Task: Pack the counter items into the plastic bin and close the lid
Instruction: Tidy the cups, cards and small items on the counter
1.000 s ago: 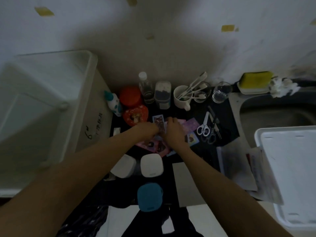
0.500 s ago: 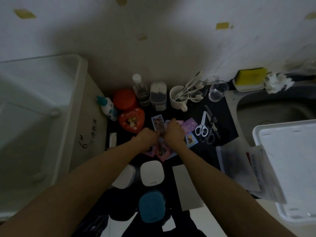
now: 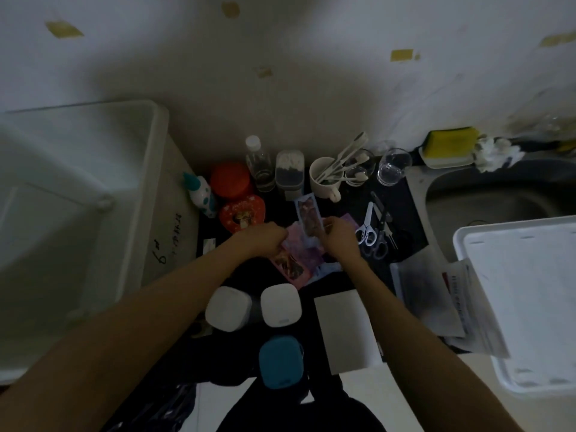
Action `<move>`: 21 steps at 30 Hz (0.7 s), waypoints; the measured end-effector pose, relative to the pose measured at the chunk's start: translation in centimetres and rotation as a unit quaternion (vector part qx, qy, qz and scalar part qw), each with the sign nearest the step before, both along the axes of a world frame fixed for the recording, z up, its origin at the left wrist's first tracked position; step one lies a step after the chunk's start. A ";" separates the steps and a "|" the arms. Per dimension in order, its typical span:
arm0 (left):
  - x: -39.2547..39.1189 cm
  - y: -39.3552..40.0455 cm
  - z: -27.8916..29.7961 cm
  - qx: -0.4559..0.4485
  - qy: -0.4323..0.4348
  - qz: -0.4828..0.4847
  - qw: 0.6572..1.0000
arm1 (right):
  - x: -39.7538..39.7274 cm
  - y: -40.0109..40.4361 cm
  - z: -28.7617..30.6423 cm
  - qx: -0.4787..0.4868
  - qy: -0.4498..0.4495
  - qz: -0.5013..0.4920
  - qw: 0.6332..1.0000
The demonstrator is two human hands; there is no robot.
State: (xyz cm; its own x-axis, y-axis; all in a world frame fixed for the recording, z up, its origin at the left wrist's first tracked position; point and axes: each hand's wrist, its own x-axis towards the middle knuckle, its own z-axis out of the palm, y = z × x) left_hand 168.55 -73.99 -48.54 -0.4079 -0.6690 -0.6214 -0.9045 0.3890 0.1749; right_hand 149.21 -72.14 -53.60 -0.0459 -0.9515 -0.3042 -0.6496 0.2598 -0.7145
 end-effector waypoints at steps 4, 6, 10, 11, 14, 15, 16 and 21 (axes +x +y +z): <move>0.4 -0.4 4.7 0.094 0.280 0.398 0.868 | -1.1 2.1 4.2 -0.047 -0.128 -0.070 0.988; 0.3 0.2 6.8 0.066 0.410 0.516 0.749 | -0.8 2.6 6.0 -0.024 -0.233 -0.066 0.970; -0.6 1.7 8.1 0.061 0.505 0.574 0.641 | 1.6 2.0 8.0 -0.017 -0.265 0.071 0.962; -0.7 2.0 8.0 0.069 0.515 0.590 0.618 | 2.3 1.8 8.1 -0.012 -0.258 0.099 0.961; -0.4 2.7 8.2 0.102 0.556 0.629 0.533 | 3.2 1.3 6.5 0.022 -0.235 0.084 0.968; -0.1 2.8 8.3 0.102 0.559 0.646 0.509 | 3.1 1.3 5.3 0.013 -0.189 0.058 0.980; 0.2 3.0 8.7 0.101 0.556 0.667 0.485 | 3.0 1.4 4.0 0.000 -0.108 0.044 0.993; 0.7 3.2 9.2 0.071 0.509 0.711 0.481 | 4.6 4.0 -0.7 0.032 0.247 0.115 0.962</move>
